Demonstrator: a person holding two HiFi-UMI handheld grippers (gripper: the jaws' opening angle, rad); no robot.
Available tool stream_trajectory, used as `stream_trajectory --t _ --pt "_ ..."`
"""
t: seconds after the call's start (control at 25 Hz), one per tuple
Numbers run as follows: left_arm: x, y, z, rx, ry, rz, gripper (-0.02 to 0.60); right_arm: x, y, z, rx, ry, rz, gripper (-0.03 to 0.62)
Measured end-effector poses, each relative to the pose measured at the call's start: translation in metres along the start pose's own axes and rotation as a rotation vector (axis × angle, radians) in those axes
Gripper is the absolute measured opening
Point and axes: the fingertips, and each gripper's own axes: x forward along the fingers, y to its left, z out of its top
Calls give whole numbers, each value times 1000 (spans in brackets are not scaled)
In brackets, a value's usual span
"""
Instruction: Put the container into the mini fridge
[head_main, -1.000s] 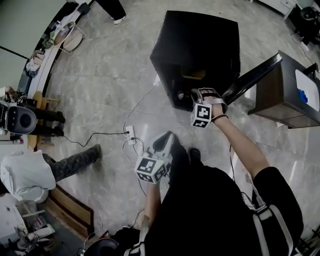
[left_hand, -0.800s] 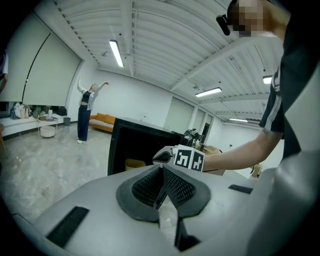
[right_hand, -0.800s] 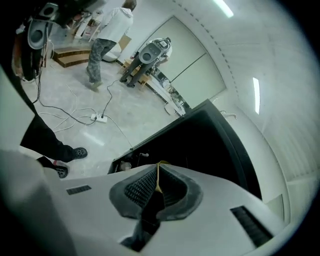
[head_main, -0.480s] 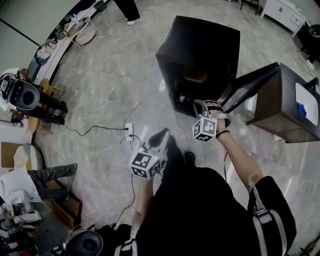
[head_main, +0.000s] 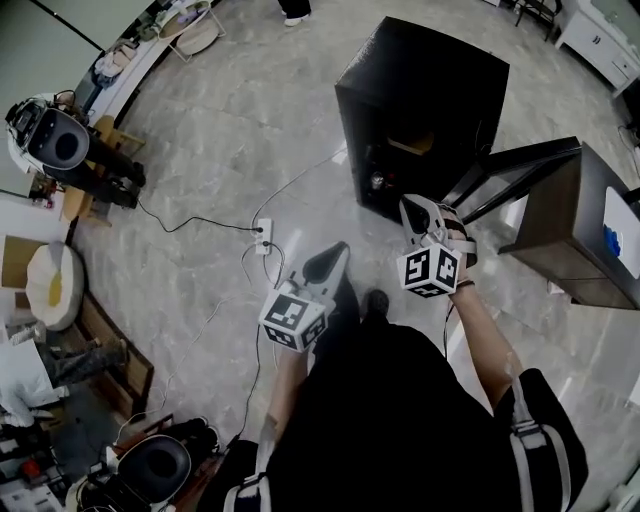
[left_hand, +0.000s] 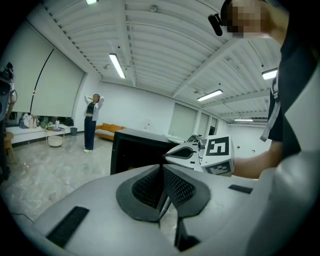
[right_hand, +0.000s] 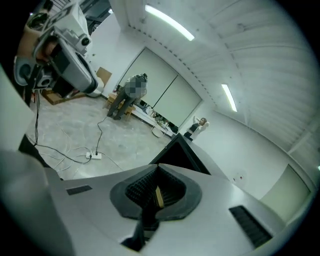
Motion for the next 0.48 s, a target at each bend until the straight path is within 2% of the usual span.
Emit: stream_trajectory --t 0.12,0.28,0.4,0.48 --pt "-6 0 5 8 -7 11 43 -16 -7 14 101 -47 -10 20" --pt "-10 1 6 8 -11 18 43 -42 -12 34 281 -130 31 18" --pt "-8 0 5 12 -12 13 43 -56 -4 45 363 -199 104 18" --pt "-5 -2 5 18 -13 6 43 -62 4 50 475 -250 188 18"
